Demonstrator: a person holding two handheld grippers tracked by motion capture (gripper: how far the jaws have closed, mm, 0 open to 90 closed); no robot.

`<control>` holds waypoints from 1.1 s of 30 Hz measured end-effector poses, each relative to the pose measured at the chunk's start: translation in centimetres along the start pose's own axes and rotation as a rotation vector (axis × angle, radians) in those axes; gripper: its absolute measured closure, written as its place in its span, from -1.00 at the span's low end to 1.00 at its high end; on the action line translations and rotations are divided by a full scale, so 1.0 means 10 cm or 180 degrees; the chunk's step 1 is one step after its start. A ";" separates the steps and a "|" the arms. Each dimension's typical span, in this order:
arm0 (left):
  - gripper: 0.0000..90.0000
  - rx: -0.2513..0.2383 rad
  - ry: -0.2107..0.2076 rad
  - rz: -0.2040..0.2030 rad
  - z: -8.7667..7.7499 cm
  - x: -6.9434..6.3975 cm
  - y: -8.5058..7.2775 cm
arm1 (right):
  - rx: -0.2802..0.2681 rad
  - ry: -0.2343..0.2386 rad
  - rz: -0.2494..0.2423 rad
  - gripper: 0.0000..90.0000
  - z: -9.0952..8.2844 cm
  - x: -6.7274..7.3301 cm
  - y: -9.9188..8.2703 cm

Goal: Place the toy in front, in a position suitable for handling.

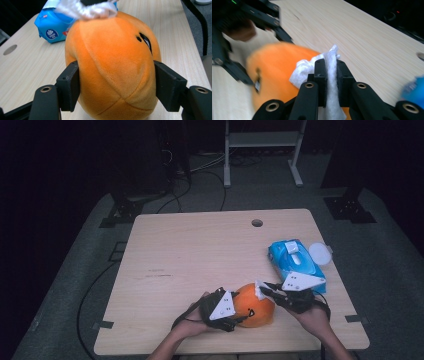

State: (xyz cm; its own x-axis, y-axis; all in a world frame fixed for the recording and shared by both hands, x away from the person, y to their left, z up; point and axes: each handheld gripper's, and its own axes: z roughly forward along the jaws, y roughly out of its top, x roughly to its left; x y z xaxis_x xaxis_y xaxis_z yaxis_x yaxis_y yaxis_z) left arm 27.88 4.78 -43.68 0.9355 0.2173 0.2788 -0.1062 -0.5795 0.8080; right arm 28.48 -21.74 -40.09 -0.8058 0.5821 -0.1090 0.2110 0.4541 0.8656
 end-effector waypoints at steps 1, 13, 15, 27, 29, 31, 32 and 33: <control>-0.32 0.0013 -0.0024 -0.0052 -0.01 0.03 -0.02 | -0.0003 -0.0007 0.0019 0.79 -0.01 -0.01 -0.02; -0.69 0.0008 0.0005 -0.0366 -0.03 0.14 -0.02 | -0.0087 0.0314 -0.0104 0.79 0.30 0.35 0.16; -0.45 0.0040 0.0058 -0.0265 -0.03 0.13 -0.03 | -0.0091 0.0288 -0.0083 0.79 0.27 0.29 0.14; -0.72 -0.0185 -0.0124 -0.0783 -0.05 0.24 -0.05 | 0.0032 0.0044 -0.0057 0.79 0.10 0.18 -0.06; -0.57 -0.0138 -0.0055 -0.0634 -0.04 0.21 -0.03 | 0.0028 0.0088 -0.0133 0.79 0.12 0.25 -0.01; -0.42 -0.0151 -0.0057 -0.0551 -0.05 0.18 -0.04 | 0.0008 0.0150 -0.0173 0.79 0.14 0.30 0.03; -0.36 -0.0120 -0.0049 -0.0515 -0.05 0.17 -0.05 | -0.0016 0.0181 -0.0172 0.79 0.16 0.30 0.05; -0.33 -0.0091 -0.0040 -0.0502 -0.05 0.17 -0.05 | -0.0021 0.0181 -0.0177 0.79 0.18 0.30 0.07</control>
State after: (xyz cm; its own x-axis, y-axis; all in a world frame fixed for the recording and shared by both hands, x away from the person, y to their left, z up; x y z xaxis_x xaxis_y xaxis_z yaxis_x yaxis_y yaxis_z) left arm 29.35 5.88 -43.38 0.9455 0.2937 0.1409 0.0328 -0.5163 0.8558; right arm 27.23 -18.48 -40.66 -0.8463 0.5168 -0.1293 0.1615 0.4802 0.8622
